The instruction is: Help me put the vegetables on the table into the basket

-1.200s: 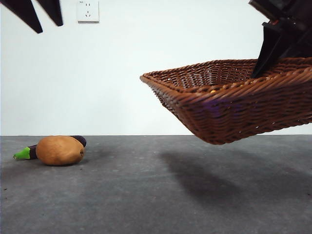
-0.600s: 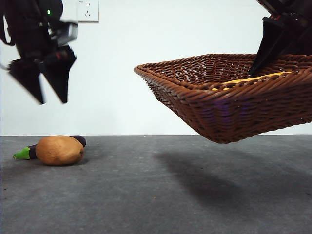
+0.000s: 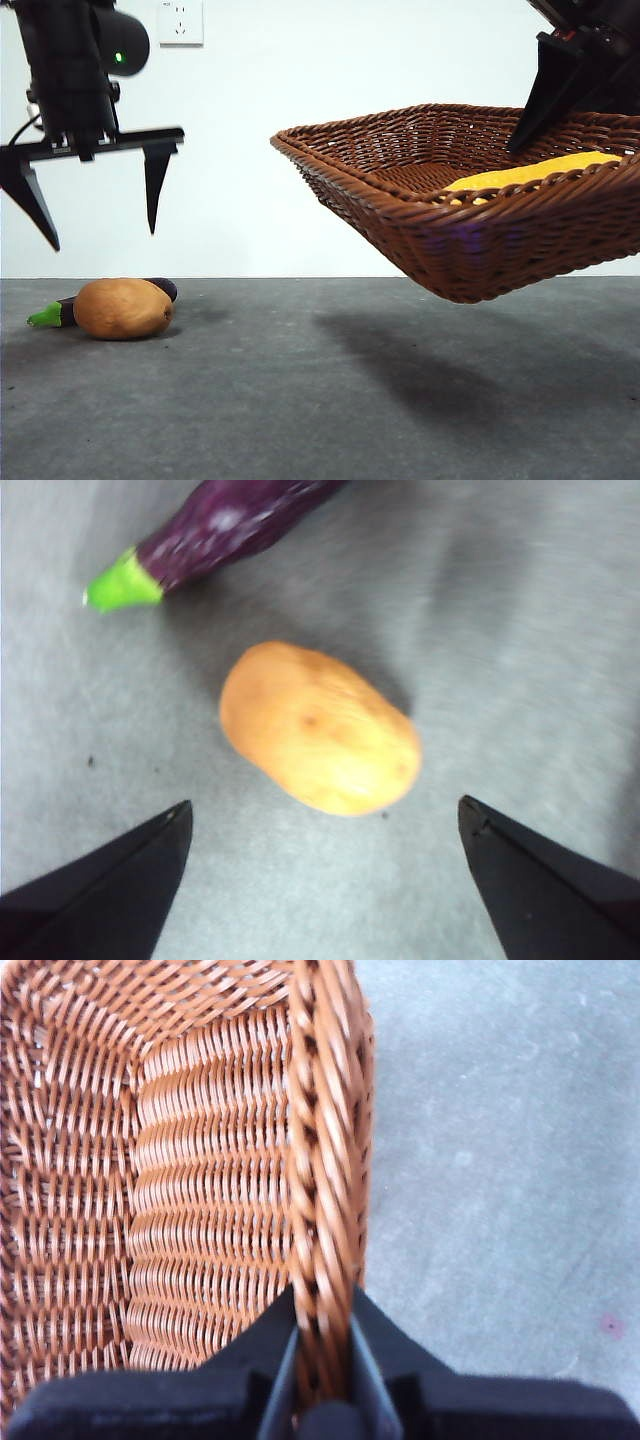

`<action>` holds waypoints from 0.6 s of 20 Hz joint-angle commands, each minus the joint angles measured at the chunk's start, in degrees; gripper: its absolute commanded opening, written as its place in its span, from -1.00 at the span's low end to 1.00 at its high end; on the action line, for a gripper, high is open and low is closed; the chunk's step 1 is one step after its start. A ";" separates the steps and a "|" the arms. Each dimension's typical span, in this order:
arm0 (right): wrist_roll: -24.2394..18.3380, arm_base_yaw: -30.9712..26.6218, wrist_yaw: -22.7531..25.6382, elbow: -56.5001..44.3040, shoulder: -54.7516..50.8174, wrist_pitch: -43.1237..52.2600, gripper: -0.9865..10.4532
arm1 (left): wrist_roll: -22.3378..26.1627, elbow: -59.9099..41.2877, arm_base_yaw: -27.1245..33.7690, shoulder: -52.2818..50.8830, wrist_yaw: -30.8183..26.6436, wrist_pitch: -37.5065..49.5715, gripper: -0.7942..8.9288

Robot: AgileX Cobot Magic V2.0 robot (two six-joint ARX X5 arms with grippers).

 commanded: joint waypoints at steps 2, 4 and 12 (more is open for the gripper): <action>0.04 0.00 -2.03 -0.24 -0.46 1.70 -0.85 | -6.10 -0.09 -0.83 4.20 -0.26 0.61 0.09; -0.02 0.00 -2.05 -0.24 -0.46 1.70 -0.85 | -7.19 -0.09 -1.33 6.91 -0.39 1.70 0.09; -1.05 0.02 -2.08 -0.24 -0.46 1.90 -0.85 | -8.79 -0.09 -1.97 11.34 -1.07 6.27 0.09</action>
